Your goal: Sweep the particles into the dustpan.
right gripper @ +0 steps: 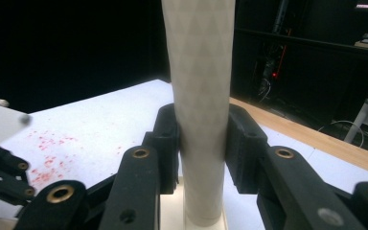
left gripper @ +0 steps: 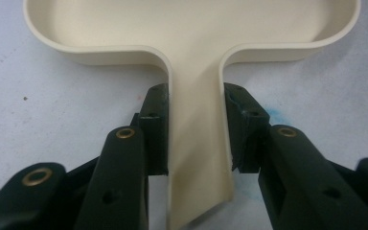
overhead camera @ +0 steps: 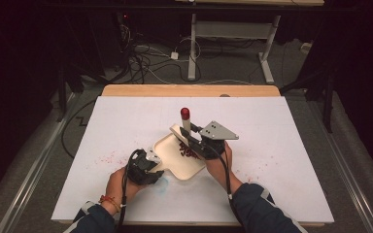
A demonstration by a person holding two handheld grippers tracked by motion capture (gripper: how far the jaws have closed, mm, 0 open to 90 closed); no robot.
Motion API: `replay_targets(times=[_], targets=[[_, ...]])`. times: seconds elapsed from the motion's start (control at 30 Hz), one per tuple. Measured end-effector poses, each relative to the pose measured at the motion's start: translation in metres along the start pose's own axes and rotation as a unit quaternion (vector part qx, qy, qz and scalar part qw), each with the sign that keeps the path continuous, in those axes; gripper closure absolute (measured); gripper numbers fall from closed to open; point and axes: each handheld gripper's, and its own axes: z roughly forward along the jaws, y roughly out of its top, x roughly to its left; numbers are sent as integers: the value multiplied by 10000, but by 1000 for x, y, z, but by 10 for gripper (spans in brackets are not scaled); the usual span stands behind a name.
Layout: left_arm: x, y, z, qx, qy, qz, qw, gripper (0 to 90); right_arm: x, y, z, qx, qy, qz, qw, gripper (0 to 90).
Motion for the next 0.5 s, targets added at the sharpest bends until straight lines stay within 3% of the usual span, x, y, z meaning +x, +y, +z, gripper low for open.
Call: replay_targets(times=[0.17, 0.37, 0.5], targets=[[0, 3, 4, 77, 1, -6, 10000, 630, 10, 0, -6, -37, -24, -49, 10000, 696], [1, 3, 5, 91, -15, -30, 10000, 629, 21, 3, -8, -31, 204, -103, 9997, 703], [1, 3, 4, 76, -40, -17, 10000, 630, 25, 4, -7, -19, 189, -218, 9996, 703]])
